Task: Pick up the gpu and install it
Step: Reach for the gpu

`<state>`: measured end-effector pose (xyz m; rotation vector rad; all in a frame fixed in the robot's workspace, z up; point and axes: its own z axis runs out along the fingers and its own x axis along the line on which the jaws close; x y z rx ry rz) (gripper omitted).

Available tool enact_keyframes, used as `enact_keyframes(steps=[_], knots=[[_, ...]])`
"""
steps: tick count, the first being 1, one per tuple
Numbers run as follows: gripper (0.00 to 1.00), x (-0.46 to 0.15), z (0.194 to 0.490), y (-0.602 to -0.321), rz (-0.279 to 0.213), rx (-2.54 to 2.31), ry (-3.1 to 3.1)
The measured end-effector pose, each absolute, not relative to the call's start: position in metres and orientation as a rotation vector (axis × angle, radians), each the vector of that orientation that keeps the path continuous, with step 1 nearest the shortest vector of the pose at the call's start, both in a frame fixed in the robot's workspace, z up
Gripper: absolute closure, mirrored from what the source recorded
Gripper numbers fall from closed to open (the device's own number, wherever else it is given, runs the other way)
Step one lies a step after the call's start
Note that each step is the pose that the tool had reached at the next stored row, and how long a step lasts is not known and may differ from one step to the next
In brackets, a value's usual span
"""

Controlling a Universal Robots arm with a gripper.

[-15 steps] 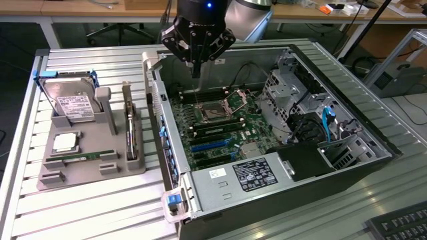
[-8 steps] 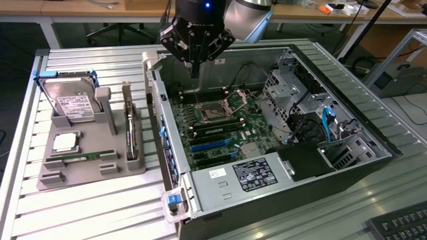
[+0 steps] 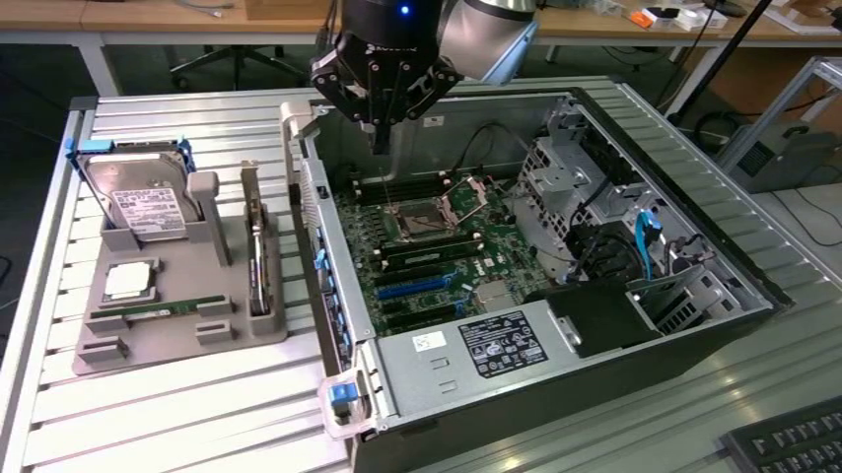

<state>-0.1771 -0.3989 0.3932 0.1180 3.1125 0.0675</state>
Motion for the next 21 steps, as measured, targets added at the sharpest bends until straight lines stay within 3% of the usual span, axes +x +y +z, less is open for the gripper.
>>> enact_keyframes(steps=[21], knots=[[0.89,-0.1855,0.3932,-0.3989,0.067,0.118,3.112]])
